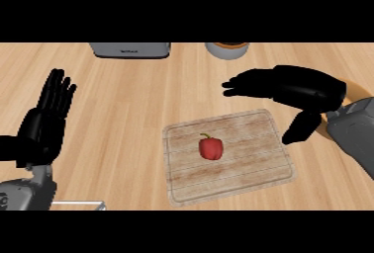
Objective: Pick the bell pepper from the cutting board and place it in the pot
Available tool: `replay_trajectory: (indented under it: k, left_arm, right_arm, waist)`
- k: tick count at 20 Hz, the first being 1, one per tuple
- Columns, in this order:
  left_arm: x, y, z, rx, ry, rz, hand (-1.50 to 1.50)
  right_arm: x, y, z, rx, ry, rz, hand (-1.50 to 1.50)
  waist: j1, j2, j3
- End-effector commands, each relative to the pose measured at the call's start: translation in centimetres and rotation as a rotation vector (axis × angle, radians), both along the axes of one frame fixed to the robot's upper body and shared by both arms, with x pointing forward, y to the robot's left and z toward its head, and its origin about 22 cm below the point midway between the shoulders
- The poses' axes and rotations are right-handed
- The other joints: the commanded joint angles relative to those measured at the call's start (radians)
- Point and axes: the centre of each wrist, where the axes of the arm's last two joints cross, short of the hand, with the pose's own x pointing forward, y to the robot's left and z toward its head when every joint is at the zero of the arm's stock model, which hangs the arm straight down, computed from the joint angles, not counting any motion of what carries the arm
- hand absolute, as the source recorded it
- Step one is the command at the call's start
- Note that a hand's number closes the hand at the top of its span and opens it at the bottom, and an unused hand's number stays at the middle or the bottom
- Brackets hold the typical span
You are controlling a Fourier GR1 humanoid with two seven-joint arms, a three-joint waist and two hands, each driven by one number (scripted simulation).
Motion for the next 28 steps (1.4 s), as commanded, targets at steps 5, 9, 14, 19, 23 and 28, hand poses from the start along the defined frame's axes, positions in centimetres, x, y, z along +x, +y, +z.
replay_trajectory:
  k: [5,9,14,19,23,28]
  left_arm:
    - [1.6,-1.3,-0.4,-0.03,-0.018,-0.012,0.0]
    - [0.9,-0.7,-0.2,-0.04,-0.027,-0.02,0.0]
    - [1.3,-0.1,0.4,-0.039,-0.022,-0.019,0.0]
    - [2.2,-1.4,1.8,-0.038,-0.012,-0.022,0.0]
    - [2.1,0.6,1.0,-0.043,-0.024,-0.021,0.0]
    - [3.0,-0.3,0.1,-0.045,-0.018,-0.02,0.0]
  right_arm:
    - [-2.6,5.3,-1.1,-0.211,-0.003,-0.036,-1.5]
    - [-3.4,7.8,-3.8,-0.248,0.025,-0.078,-1.5]
    - [-2.8,7.3,-5.5,-0.303,0.073,-0.11,-1.5]
    - [-3.5,7.6,-9.5,-0.316,0.054,-0.085,-1.5]
    - [-2.7,8.2,-7.1,-0.249,0.047,-0.051,-1.5]
    - [-3.8,9.0,-10.5,-0.258,0.026,-0.056,-1.5]
  waist:
    - [-0.018,0.009,0.013]
    - [-0.013,0.009,0.013]
    - [-0.008,0.011,0.013]
    - [-0.01,0.011,0.014]
    - [-0.008,0.01,0.013]
    - [-0.011,0.011,0.013]
